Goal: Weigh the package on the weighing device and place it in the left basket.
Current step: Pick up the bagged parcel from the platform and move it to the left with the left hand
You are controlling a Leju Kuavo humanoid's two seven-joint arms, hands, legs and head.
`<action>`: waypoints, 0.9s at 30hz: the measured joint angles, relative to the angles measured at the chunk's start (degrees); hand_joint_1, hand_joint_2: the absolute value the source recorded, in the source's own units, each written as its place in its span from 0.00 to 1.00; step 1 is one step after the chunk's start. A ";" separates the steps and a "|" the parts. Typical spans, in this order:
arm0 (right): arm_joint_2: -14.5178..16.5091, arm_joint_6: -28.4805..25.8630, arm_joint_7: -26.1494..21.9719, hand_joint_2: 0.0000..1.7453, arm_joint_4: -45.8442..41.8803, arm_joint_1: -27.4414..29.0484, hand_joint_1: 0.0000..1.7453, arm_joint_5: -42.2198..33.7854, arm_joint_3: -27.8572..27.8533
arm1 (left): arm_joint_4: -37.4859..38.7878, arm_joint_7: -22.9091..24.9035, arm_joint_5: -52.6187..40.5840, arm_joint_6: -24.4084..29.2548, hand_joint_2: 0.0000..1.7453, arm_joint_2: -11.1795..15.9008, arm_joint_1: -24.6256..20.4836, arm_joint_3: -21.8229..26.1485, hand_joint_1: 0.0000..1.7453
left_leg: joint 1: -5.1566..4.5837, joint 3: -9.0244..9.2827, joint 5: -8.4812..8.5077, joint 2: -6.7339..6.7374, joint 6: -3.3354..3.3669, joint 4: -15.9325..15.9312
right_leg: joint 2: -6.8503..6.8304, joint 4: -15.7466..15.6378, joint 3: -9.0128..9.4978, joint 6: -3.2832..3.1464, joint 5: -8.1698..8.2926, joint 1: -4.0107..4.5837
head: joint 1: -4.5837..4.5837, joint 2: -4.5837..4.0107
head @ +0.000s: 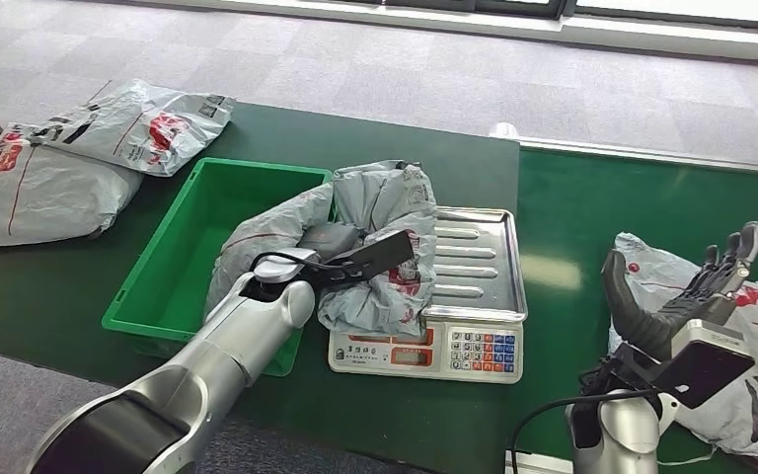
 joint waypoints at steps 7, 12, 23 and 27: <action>0.00 -0.20 -0.07 1.00 -0.02 1.14 0.00 -0.31 0.00 | -4.67 -5.66 5.98 9.18 1.00 -0.10 3.03 5.31 1.00 | 0.00 -0.08 0.00 -0.02 0.01 0.01 | 0.01 0.00 -0.09 0.01 0.02 0.00 | 0.00 0.00; 0.00 -0.30 -0.15 1.00 -0.03 1.63 0.00 -0.43 0.00 | -7.00 -6.63 6.91 10.24 1.00 -0.19 4.01 7.58 1.00 | 0.00 -0.14 -0.01 -0.02 0.01 0.01 | 0.01 0.00 -0.14 0.02 -0.01 0.00 | 0.00 0.00; 0.00 -0.98 -0.34 1.00 -0.24 2.28 0.00 -0.80 0.00 | -10.41 -10.84 12.08 15.80 1.00 -0.30 5.78 9.39 1.00 | 0.00 -0.17 -0.01 -0.02 0.01 0.01 | 0.01 0.00 -0.18 0.02 -0.01 0.00 | 0.00 0.00; 0.00 -1.31 -0.93 1.00 -0.69 3.02 0.00 -1.59 0.00 | -15.64 -14.82 19.78 21.04 1.00 -0.21 6.91 10.04 1.00 | 0.00 -0.22 -0.01 -0.02 0.01 0.01 | 0.01 0.00 -0.21 0.02 -0.01 0.00 | 0.00 0.00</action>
